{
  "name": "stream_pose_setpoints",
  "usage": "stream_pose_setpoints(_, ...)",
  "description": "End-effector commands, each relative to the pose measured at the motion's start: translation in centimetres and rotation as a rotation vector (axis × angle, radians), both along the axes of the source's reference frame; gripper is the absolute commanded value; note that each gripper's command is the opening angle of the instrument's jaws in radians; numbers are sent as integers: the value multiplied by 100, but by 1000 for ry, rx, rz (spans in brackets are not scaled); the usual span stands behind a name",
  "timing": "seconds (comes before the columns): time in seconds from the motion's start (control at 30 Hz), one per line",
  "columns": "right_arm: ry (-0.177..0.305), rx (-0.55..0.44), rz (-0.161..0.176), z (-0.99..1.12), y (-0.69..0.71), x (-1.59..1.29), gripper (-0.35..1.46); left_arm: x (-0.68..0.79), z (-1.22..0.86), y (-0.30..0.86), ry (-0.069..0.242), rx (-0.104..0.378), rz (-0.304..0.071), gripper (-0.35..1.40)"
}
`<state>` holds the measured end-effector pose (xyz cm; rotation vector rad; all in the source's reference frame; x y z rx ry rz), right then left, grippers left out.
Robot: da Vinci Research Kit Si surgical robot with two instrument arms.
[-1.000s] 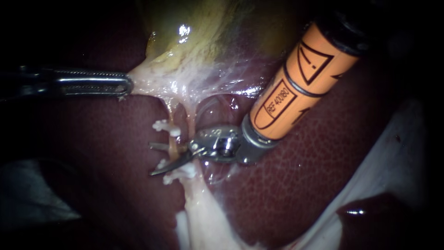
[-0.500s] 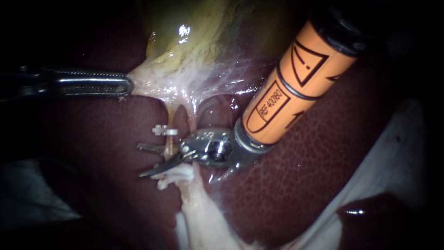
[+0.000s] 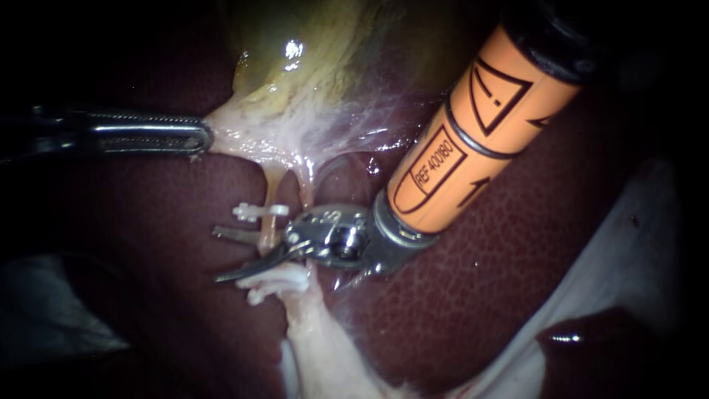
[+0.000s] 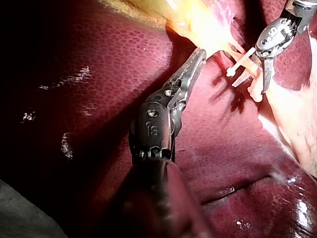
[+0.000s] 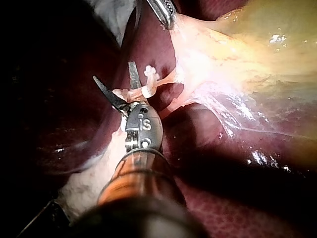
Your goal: Go to the cutting position left tube
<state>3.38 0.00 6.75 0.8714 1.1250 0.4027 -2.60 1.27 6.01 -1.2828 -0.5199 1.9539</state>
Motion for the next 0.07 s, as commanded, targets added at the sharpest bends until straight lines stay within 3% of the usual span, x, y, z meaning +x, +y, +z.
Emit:
stream_pose_setpoints(0.03,-2,6,1,0,0,-1,131,0,0,0,-1,0,0,-35)
stream_pose_setpoints(0.07,-5,11,1,1,0,-1,131,0,0,0,-1,0,0,-35)
